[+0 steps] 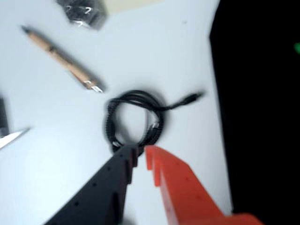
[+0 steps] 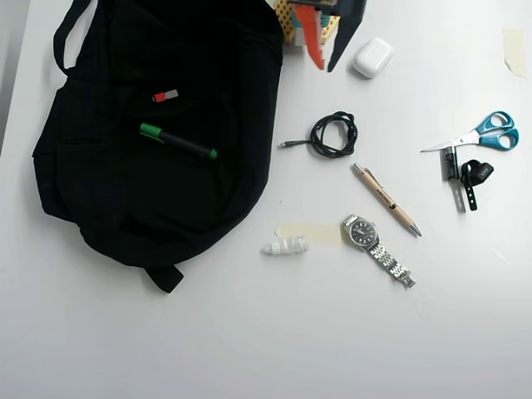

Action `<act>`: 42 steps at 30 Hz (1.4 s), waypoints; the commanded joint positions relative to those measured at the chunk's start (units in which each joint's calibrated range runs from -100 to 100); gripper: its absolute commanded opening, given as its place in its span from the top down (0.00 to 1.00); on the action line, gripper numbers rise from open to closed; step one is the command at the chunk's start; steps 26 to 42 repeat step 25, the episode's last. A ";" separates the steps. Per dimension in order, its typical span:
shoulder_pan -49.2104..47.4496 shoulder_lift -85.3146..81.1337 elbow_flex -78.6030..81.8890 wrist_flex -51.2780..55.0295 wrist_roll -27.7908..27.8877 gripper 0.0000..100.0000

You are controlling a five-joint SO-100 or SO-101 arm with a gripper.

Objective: Put the usb stick into the black bag

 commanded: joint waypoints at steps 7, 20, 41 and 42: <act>-3.37 -40.42 41.92 -11.51 -0.17 0.98; -5.99 -50.88 62.77 -11.94 -0.11 0.96; -8.01 -50.38 63.58 -13.23 0.25 0.98; -8.01 -50.38 63.58 -13.23 0.25 0.98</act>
